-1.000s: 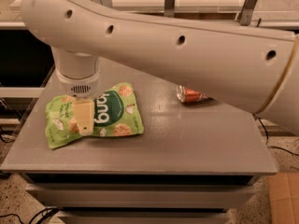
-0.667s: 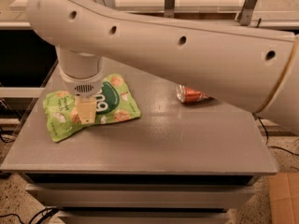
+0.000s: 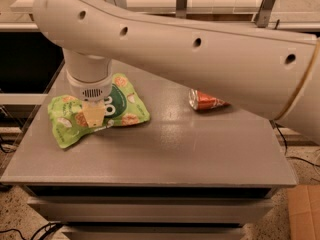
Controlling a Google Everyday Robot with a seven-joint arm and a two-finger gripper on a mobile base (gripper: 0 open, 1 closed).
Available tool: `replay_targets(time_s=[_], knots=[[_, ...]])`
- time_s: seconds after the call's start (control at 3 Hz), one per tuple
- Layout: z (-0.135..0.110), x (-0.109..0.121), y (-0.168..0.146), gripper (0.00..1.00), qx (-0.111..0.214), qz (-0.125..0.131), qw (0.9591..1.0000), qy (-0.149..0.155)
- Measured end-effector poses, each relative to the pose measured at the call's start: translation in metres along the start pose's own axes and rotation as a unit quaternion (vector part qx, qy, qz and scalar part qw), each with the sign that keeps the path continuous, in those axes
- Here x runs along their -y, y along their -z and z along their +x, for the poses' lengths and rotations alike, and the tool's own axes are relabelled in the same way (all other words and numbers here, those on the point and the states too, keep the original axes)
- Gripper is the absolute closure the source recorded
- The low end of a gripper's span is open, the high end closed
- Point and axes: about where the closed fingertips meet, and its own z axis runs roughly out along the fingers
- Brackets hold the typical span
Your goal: Pick green rice chip bag
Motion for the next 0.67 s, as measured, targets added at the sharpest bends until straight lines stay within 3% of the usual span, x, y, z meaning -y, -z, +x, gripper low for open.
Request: replay_targets(time_s=[0.33,0.67], knots=[[-0.006,0.004,0.012,1.0,0.002,0.005,0.9998,0.017],[-0.016,0.006,0.032,1.0,0.006,0.007,0.9992,0.039]])
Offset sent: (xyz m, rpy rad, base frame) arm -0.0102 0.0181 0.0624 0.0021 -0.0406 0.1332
